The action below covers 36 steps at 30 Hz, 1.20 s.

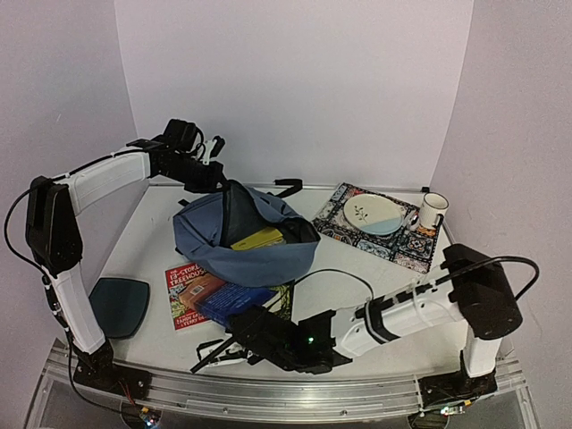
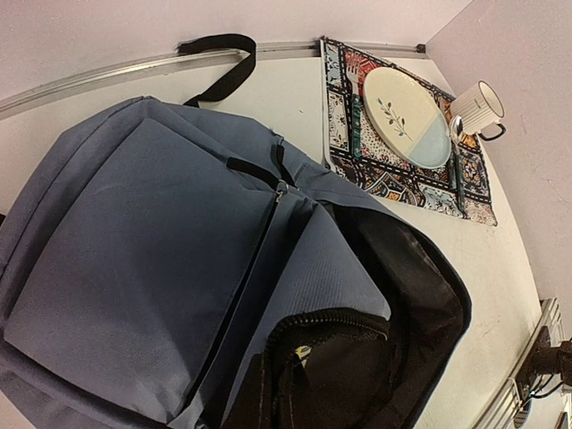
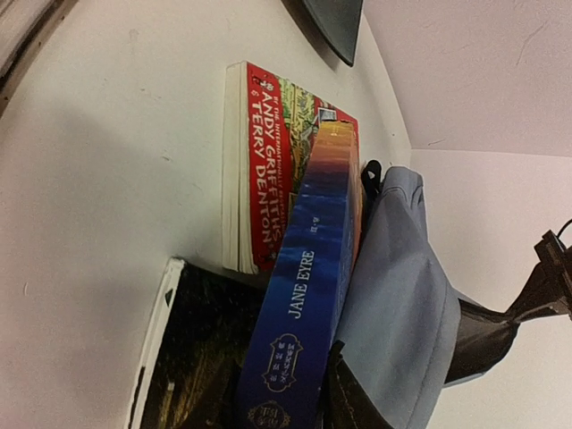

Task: Pack the student bag
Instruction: Pick up the book, then place the book in the largest pocket of the bag.

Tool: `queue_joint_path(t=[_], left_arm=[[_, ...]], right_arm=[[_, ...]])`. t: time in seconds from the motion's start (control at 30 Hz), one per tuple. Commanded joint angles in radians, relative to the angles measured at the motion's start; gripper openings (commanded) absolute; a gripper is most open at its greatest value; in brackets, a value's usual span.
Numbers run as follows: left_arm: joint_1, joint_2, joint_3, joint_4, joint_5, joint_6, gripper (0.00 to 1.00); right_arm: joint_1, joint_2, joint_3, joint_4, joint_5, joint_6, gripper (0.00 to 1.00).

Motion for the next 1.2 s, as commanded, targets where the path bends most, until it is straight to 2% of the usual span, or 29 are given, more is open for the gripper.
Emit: queue_joint_path(t=[0.0,0.23,0.47,0.73,1.17], left_arm=[[0.001,-0.054,0.051,0.007,0.010,0.006,0.00],[0.001,-0.057,0.060,0.005,0.013,-0.005,0.00],[0.001,-0.065,0.063,0.003,0.030,-0.017,0.00],[0.001,-0.092,0.060,-0.007,0.051,-0.020,0.00],[0.000,-0.156,0.057,-0.020,0.117,-0.012,0.00]], right_arm=[[0.010,-0.175,0.037,-0.137,-0.012,0.053,0.00],[0.009,-0.317,0.145,-0.337,-0.024,0.077,0.00],[0.003,-0.408,0.253,-0.454,-0.027,0.079,0.00],[-0.006,-0.477,0.351,-0.507,-0.024,0.054,0.00],[-0.084,-0.474,0.479,-0.507,0.104,-0.089,0.00]])
